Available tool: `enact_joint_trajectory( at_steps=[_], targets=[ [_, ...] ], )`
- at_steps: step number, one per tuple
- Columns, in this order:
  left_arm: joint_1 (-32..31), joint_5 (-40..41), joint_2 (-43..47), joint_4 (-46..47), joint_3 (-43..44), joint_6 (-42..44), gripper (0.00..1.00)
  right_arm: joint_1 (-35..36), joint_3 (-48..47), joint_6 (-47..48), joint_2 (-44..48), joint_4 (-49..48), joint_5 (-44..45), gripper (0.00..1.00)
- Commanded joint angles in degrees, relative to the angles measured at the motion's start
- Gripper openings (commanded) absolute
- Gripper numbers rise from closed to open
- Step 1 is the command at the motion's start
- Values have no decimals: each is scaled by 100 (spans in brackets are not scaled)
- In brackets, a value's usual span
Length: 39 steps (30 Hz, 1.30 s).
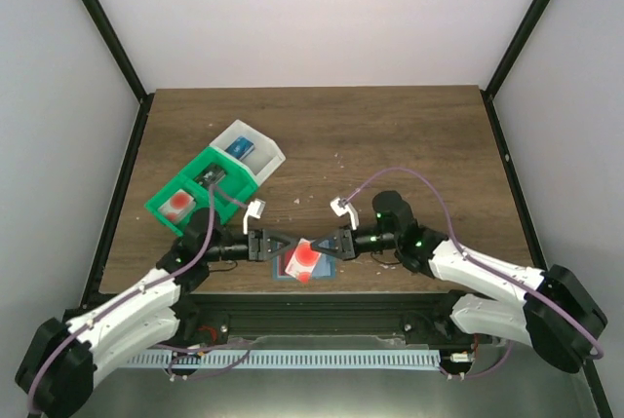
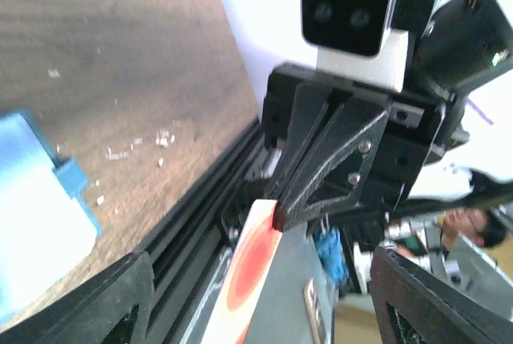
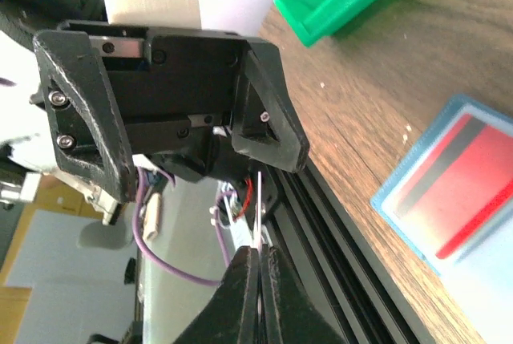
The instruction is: Take the credit cards out of the card holder
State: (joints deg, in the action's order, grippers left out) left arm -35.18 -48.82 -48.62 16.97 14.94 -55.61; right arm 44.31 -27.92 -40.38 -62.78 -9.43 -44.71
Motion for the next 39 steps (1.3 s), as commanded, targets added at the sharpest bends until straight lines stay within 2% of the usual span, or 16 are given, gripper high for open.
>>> enact_joint_trajectory(
  at_steps=[1, 6, 11, 14, 19, 33, 38, 39],
  targets=[
    [9, 1102, 659, -124, 5, -407, 78, -46, 111, -1041, 190, -1156, 335, 1],
    [7, 1340, 998, 437, -307, -1070, 83, -46, 221, -2084, 161, -2151, 851, 1],
    [6, 1228, 998, 1743, -765, -1755, 85, -46, 268, -2994, -109, -2993, 1339, 1],
    [6, 1242, 961, 1928, -817, -1895, 82, -46, 232, -3224, -230, -3272, 1556, 0],
    [3, 1283, 1032, 2006, -842, -1998, 75, -46, 207, -3327, -208, -3127, 1968, 1],
    [3, 1503, 910, 2270, -946, -2119, 38, -46, 346, -3389, -225, -3021, 1963, 0],
    [3, 1603, 919, 2244, -934, -2050, 1, -45, 377, -3391, -307, -3053, 1831, 1],
    [8, 1628, 946, 2216, -936, -2024, 0, -45, 394, -3389, -306, -3048, 1815, 1]
  ],
)
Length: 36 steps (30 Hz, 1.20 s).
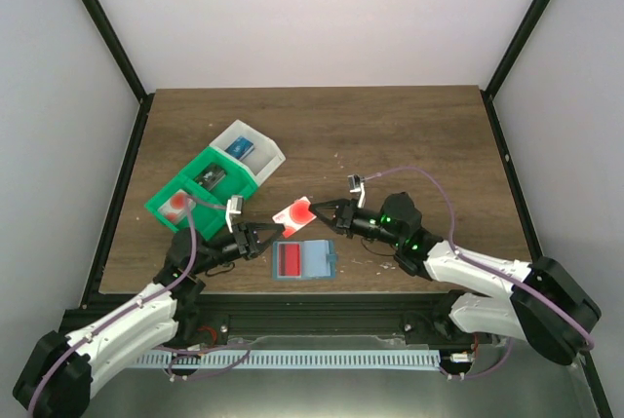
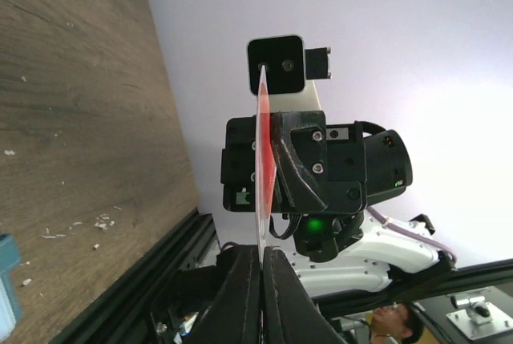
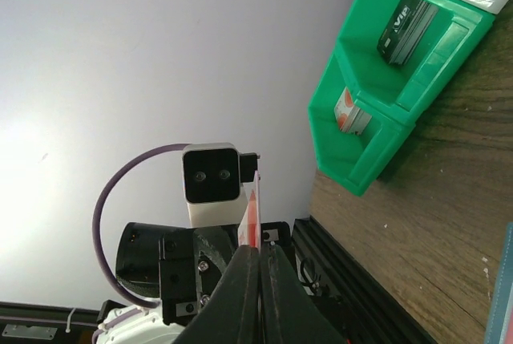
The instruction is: Take the credit cards out of the card holder
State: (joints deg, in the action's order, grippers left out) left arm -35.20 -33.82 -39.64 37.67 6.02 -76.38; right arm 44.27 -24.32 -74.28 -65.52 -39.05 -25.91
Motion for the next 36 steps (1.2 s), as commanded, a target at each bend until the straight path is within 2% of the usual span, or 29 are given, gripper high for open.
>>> enact_joint_trajectory(
  at_steps=[1, 4, 7, 15, 18, 22, 29, 36],
  targets=[
    [5, 156, 71, 107, -48, 71, 0, -41, 58, 10, -25, -84, -59, 1],
    [7, 246, 166, -28, -50, 129, 0, -40, 123, 50, 45, -9, -26, 1],
    [14, 279, 242, -201, 1, 228, 0, -36, 139, 131, 139, 156, 24, 9],
    [437, -51, 422, -1709, 403, 764, 0, -41, 60, 623, 641, 1289, 265, 57],
    [746, -96, 528, -2587, 686, 1122, 0, -41, 154, 750, 924, 1489, 390, 69],
    [1252, -392, 243, -3371, 1283, 1690, 0, -41, 148, 897, 1092, 1750, 419, 97],
    [2461, -835, -540, -5196, 2401, 2914, 0, -41, 140, 1106, 1309, 2005, 402, 100],
    [4134, -813, -612, -6279, 2738, 3891, 0, -37, 124, 1327, 1455, 2251, 287, 100]
  ],
)
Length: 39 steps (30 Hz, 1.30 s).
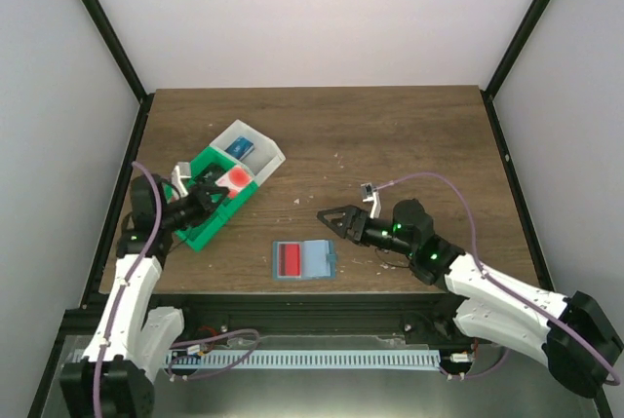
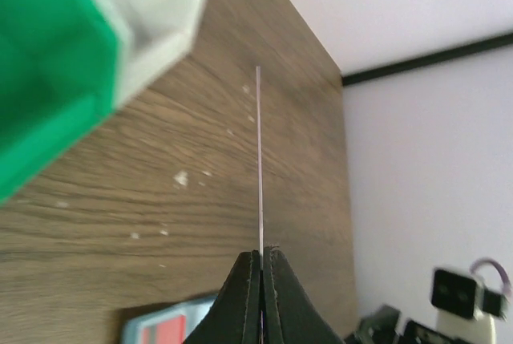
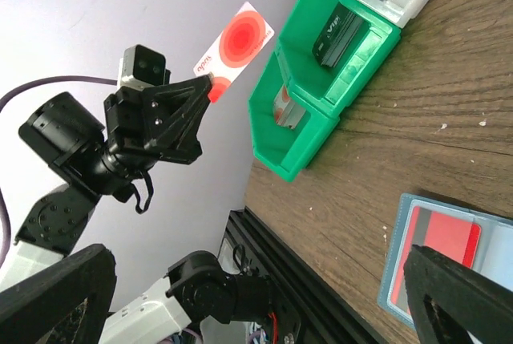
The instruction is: Take the credit cards out of the card holder
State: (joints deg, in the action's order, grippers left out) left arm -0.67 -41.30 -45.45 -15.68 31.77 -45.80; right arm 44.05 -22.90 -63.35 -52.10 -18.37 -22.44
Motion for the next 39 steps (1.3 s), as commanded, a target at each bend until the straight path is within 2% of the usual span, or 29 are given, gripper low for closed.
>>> enact_joint_trajectory(
  at_steps=[1, 5, 8, 12, 16, 25, 39],
  targets=[
    [919, -22, -79, -1072, 166, 952, 0, -19, -26, 262, 131, 204, -100, 100],
    [1621, -3, -260, -1343, 197, 1206, 0, -27, -76, 432, 211, 415, -181, 100],
    [1783, 193, -256, -1364, 231, 1152, 0, -28, -147, 600, 235, 625, -205, 100],
    [1912, 890, -207, -1516, 278, 1198, 0, -28, -259, 807, 220, 842, -237, 100],
    [2293, 505, -332, -1501, 160, 1104, 0, -28, -273, 887, 217, 871, -243, 100],
    [2541, 1056, -302, -1665, 248, 943, 0, -28, -275, 981, 104, 869, -307, 100],
    [2859, 982, -485, -1444, 5, 730, 0, -28, -302, 1124, 231, 1058, -152, 100]
  ],
)
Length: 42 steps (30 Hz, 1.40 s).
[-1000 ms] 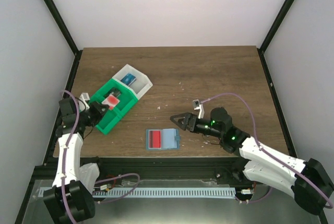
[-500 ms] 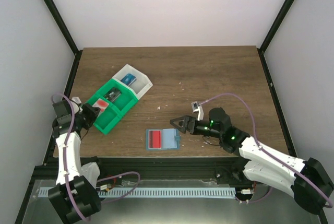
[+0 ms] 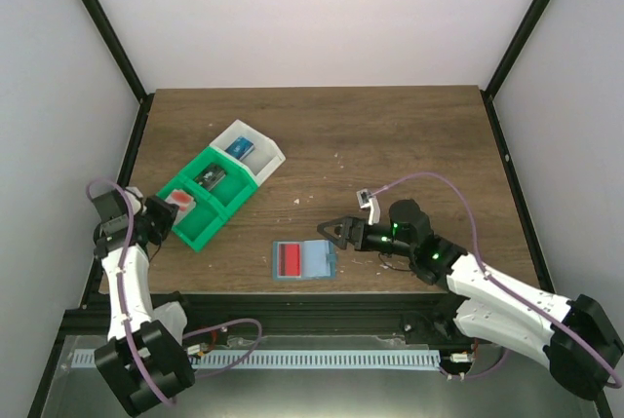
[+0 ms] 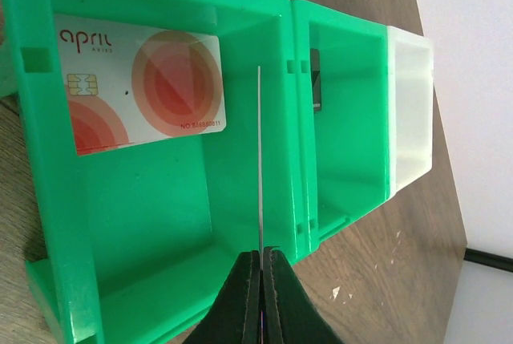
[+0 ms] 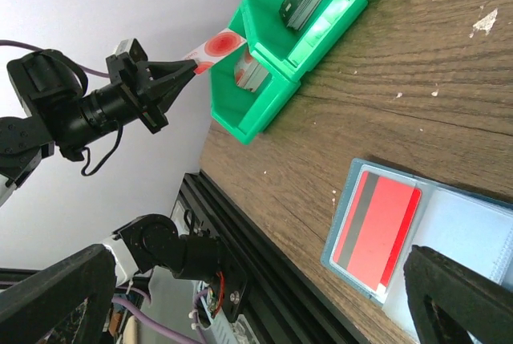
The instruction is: Take the credit cards out of the card holder
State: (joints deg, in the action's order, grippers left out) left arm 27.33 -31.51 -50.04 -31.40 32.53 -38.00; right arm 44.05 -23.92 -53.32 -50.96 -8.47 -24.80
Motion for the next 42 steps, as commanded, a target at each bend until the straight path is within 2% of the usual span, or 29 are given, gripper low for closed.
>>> enact_joint_trajectory(
  at_steps=[1, 16, 23, 30, 42],
  targets=[
    [62, 6, -68, 164, -78, -38, 0, -27, -189, 116, 135, 73, 93, 100],
    [69, -151, -706, 1032, -143, -19, 0, -28, -212, 122, 209, 145, 195, 100],
    [62, 226, -966, 855, 140, 320, 0, -28, -73, 34, 363, 144, 277, 100],
    [62, 269, -1184, 914, 128, 364, 0, -27, -23, -14, 368, 89, 273, 100],
    [62, 601, -1335, 934, 191, 367, 7, -27, -16, 40, 423, 199, 230, 100]
  ],
)
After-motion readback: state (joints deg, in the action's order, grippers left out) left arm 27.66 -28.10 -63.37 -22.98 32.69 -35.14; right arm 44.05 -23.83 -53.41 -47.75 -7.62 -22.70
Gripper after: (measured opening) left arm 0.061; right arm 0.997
